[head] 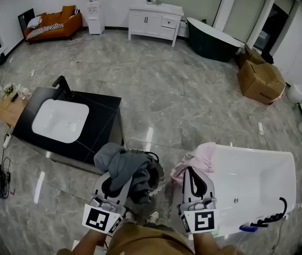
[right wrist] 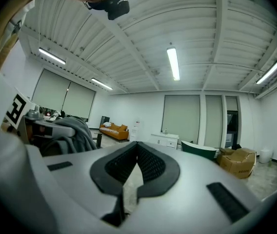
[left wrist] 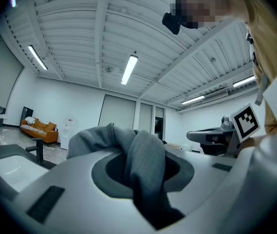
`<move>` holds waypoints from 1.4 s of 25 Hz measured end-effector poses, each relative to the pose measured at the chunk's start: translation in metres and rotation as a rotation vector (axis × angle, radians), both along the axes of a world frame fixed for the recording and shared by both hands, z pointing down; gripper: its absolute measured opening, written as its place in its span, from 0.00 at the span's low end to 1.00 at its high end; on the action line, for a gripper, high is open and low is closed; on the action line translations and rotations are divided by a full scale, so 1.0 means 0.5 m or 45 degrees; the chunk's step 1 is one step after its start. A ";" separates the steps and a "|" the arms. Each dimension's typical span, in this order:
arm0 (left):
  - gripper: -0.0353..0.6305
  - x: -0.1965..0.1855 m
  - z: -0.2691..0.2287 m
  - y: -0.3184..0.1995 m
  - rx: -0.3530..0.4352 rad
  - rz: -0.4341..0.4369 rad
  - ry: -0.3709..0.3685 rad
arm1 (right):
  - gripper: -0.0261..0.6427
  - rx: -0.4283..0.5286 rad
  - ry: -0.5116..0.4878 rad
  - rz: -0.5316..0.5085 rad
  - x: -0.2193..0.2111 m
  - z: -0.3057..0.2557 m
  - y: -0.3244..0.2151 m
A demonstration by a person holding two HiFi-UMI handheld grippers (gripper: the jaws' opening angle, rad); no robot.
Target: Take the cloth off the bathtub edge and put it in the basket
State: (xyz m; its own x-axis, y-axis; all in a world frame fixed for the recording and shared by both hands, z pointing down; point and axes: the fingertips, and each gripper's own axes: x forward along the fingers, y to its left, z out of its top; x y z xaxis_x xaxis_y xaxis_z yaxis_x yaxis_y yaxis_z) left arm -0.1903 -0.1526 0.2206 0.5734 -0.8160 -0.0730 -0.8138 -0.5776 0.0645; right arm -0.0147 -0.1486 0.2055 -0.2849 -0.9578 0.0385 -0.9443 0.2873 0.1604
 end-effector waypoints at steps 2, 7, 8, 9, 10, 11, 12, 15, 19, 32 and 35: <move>0.20 0.003 0.016 -0.013 -0.016 -0.012 -0.002 | 0.05 -0.019 -0.003 -0.018 -0.002 0.018 -0.006; 0.20 0.011 0.066 -0.052 -0.060 -0.046 -0.005 | 0.05 -0.075 -0.053 -0.065 -0.005 0.066 -0.028; 0.20 0.014 0.080 -0.063 -0.070 -0.051 -0.011 | 0.05 -0.082 -0.057 -0.070 -0.006 0.077 -0.037; 0.20 0.017 0.097 -0.075 -0.083 -0.055 -0.019 | 0.05 -0.089 -0.058 -0.074 -0.006 0.089 -0.047; 0.20 0.020 0.115 -0.085 -0.097 -0.056 -0.029 | 0.05 -0.098 -0.058 -0.077 -0.005 0.102 -0.055; 0.20 0.024 0.135 -0.094 -0.112 -0.057 -0.039 | 0.05 -0.109 -0.055 -0.078 -0.004 0.118 -0.062; 0.20 0.027 0.155 -0.102 -0.126 -0.057 -0.050 | 0.05 -0.122 -0.049 -0.077 -0.001 0.135 -0.068; 0.20 0.035 0.220 -0.128 -0.152 -0.070 -0.067 | 0.05 -0.163 -0.029 -0.073 0.007 0.195 -0.088; 0.20 0.032 0.318 -0.161 -0.186 -0.121 -0.076 | 0.05 -0.223 -0.008 -0.070 0.012 0.288 -0.111; 0.20 0.057 0.649 -0.222 -0.386 -0.135 -0.183 | 0.05 -0.357 -0.066 -0.148 -0.017 0.555 -0.172; 0.20 0.059 0.723 -0.234 -0.416 -0.139 -0.201 | 0.05 -0.402 -0.056 -0.132 -0.008 0.625 -0.180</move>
State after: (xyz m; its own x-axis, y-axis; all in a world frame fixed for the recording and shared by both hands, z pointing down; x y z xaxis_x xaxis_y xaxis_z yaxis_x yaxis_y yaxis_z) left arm -0.1608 -0.2696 0.5822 0.4655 -0.8383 0.2838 -0.8839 -0.4569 0.0999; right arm -0.0188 -0.2387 0.5180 -0.3878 -0.8665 0.3144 -0.9116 0.4110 0.0082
